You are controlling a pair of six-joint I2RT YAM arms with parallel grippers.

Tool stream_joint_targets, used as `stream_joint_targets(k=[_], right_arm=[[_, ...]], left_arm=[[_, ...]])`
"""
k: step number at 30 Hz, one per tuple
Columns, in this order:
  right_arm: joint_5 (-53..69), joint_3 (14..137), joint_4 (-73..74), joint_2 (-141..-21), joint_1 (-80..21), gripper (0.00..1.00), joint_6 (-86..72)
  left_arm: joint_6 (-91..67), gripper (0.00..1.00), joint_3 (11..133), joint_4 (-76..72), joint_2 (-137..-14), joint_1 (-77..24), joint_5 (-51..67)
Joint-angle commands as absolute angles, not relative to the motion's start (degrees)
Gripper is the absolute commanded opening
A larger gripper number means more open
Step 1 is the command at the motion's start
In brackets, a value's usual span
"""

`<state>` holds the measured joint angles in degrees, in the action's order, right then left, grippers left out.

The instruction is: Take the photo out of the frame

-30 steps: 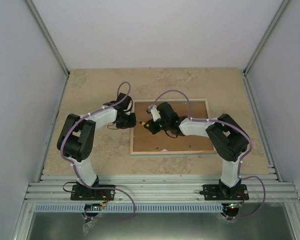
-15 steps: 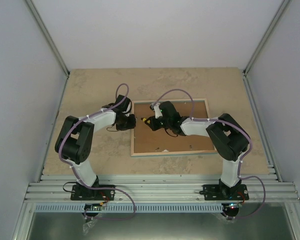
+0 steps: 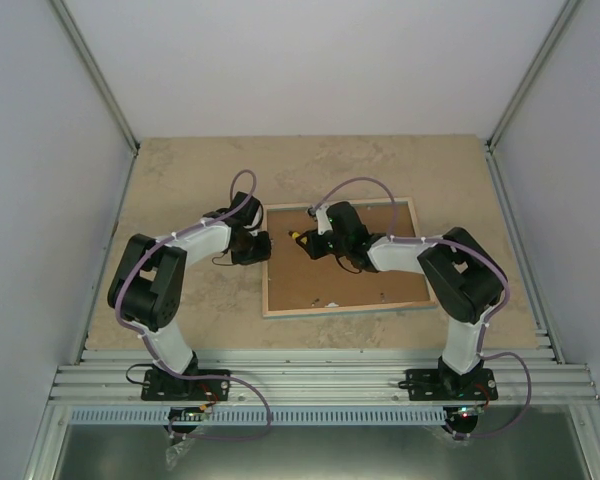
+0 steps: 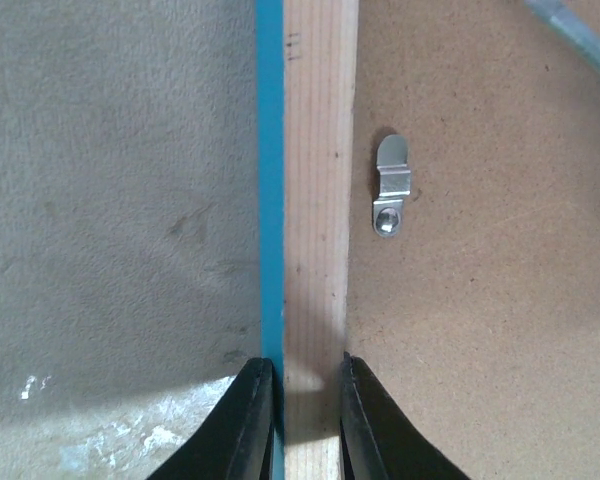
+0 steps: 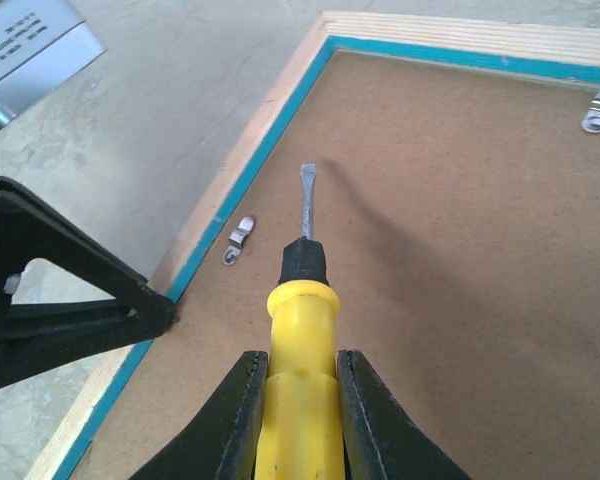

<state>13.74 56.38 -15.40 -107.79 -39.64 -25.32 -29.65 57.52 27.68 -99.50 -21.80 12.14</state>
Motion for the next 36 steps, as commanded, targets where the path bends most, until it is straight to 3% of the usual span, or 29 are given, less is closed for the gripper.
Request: stream_joint_targets(k=[1,24,36], right_arm=[[17.1,58.4,-14.2,-106.7,-40.4,0.00,-21.7],[18.7,61.8,-5.1,-110.1,-42.9,0.00,-20.6],[10.5,62.7,4.3,-107.6,-43.3,0.00,-19.7]], left_arm=[[-31.0,0.14,57.4,27.5,-97.4,-22.1,15.5],[-31.5,0.13,57.0,26.4,-97.6,-22.1,15.4],[-32.2,0.12,56.8,26.3,-97.0,-22.1,14.3]])
